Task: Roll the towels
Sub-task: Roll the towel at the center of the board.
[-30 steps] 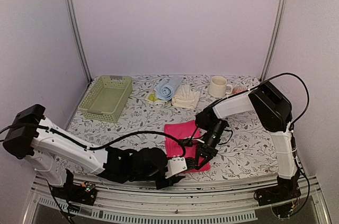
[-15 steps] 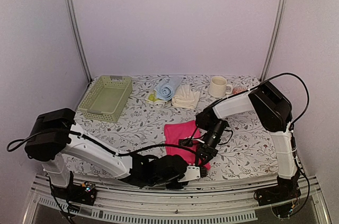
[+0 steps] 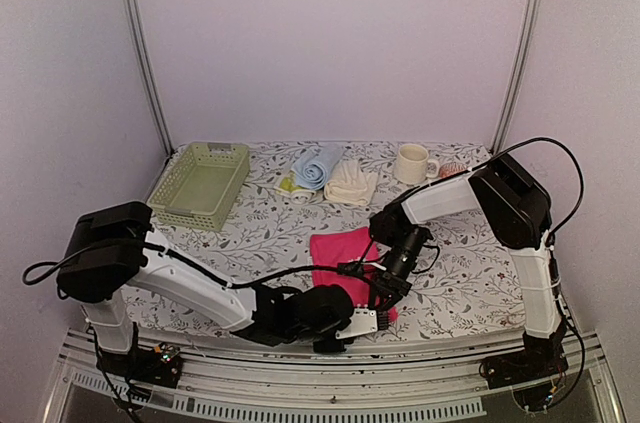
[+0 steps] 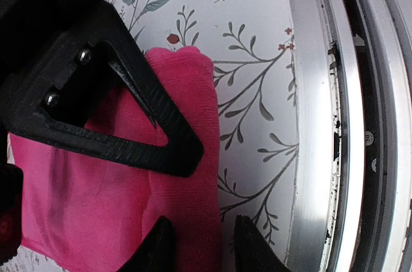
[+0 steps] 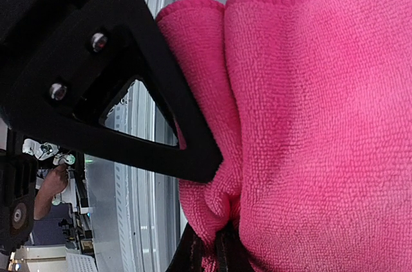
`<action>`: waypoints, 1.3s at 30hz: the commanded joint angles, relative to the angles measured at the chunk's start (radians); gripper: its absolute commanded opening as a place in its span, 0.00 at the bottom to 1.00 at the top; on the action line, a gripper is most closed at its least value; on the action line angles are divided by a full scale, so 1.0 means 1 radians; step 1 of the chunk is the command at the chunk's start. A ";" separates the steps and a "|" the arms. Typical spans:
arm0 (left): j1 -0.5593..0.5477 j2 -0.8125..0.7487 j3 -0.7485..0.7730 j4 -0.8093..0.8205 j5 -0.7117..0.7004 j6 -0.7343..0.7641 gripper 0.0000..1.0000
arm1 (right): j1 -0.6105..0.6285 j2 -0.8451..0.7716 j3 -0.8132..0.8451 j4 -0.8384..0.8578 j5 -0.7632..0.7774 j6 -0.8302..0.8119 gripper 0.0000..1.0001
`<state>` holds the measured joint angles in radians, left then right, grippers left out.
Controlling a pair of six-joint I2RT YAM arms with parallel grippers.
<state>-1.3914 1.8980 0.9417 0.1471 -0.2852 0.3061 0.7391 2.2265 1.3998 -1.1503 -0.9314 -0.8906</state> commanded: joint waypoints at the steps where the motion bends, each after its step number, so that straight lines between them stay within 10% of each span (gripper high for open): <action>1: 0.026 0.023 0.034 -0.024 0.045 -0.026 0.26 | 0.004 0.008 -0.024 0.032 0.068 -0.005 0.05; 5: 0.052 -0.013 0.032 -0.040 0.122 -0.052 0.06 | 0.003 -0.032 -0.020 0.011 0.063 -0.012 0.09; 12: 0.136 -0.053 0.039 -0.109 0.346 -0.157 0.00 | -0.080 -0.323 -0.103 -0.005 0.064 -0.032 0.31; 23: 0.340 0.161 0.195 -0.221 0.958 -0.467 0.00 | -0.082 -0.822 -0.424 0.454 0.310 0.168 0.23; 39: 0.398 0.205 0.127 -0.040 1.092 -0.803 0.00 | 0.314 -0.708 -0.569 0.798 0.811 0.126 0.34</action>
<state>-1.0012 2.0708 1.1080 0.0940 0.7689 -0.4229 1.0134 1.4849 0.8429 -0.4660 -0.2531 -0.7494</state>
